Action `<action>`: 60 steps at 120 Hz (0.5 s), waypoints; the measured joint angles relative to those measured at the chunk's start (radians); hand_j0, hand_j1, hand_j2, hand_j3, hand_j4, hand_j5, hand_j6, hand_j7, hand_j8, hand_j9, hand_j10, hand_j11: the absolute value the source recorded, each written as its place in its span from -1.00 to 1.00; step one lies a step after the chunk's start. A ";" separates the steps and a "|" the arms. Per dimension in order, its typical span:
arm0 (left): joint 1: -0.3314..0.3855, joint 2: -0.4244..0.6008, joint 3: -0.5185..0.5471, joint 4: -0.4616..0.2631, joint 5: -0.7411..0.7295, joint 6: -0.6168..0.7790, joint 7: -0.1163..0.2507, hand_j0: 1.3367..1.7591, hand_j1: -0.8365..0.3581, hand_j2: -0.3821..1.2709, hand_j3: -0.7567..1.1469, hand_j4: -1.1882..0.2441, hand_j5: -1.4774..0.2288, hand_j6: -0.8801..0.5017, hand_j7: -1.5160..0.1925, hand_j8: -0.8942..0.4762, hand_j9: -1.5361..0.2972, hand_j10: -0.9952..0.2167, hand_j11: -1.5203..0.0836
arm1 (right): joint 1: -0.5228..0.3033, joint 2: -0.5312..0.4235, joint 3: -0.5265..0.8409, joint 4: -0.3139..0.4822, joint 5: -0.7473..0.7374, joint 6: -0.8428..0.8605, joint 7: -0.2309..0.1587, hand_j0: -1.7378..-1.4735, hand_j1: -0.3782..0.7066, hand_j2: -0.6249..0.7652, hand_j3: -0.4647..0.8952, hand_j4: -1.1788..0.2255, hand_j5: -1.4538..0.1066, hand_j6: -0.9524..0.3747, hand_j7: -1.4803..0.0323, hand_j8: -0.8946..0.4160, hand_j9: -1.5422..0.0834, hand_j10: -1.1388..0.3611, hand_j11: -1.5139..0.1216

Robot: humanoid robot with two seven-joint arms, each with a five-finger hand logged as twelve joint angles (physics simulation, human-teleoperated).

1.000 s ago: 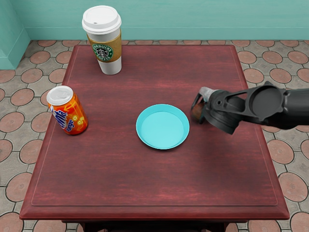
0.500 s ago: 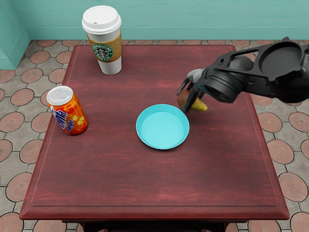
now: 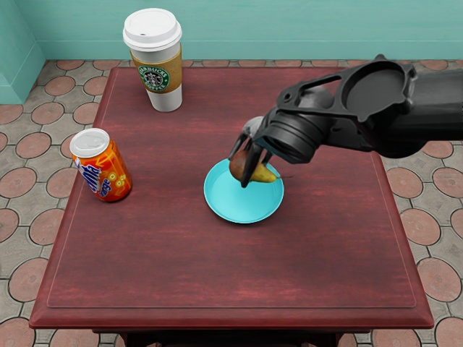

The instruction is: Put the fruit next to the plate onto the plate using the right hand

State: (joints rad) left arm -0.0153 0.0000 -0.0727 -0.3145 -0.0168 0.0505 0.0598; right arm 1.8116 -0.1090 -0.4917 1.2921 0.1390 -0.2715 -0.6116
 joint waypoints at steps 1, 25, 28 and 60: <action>0.000 0.000 0.000 0.000 0.000 0.000 0.000 0.52 0.98 -0.54 -0.21 0.66 0.73 0.27 0.77 0.30 0.67 0.64 0.89 | -0.001 0.000 -0.001 -0.002 -0.001 -0.001 0.000 -0.30 0.03 0.10 -0.32 0.14 -0.36 0.11 -0.21 0.08 -0.27 0.22 -0.25; 0.000 0.000 0.000 0.000 0.000 0.000 0.000 0.52 0.98 -0.54 -0.20 0.66 0.73 0.27 0.77 0.30 0.67 0.64 0.89 | -0.007 -0.008 0.009 -0.017 -0.008 -0.008 0.001 -0.36 -0.56 -0.03 -0.32 0.46 0.39 0.30 0.50 0.24 0.44 0.39 0.42; 0.000 0.000 0.000 0.000 0.000 0.000 0.000 0.52 0.98 -0.54 -0.20 0.66 0.73 0.27 0.77 0.30 0.67 0.64 0.89 | -0.008 -0.035 0.038 -0.006 -0.008 -0.003 0.001 -0.37 -0.60 -0.04 -0.32 0.48 0.44 0.31 0.55 0.25 0.49 0.41 0.47; 0.000 0.000 0.001 0.000 0.000 -0.001 0.000 0.52 0.98 -0.54 -0.20 0.66 0.73 0.27 0.77 0.30 0.67 0.64 0.89 | -0.523 -0.748 0.739 0.155 -0.004 0.673 0.001 -0.39 -0.82 -0.09 -0.32 0.61 0.73 0.38 0.83 0.31 0.77 0.47 0.73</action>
State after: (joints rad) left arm -0.0153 0.0000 -0.0719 -0.3145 -0.0168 0.0497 0.0598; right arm 1.2887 -0.8568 0.2471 1.4468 0.1352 0.4019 -0.6109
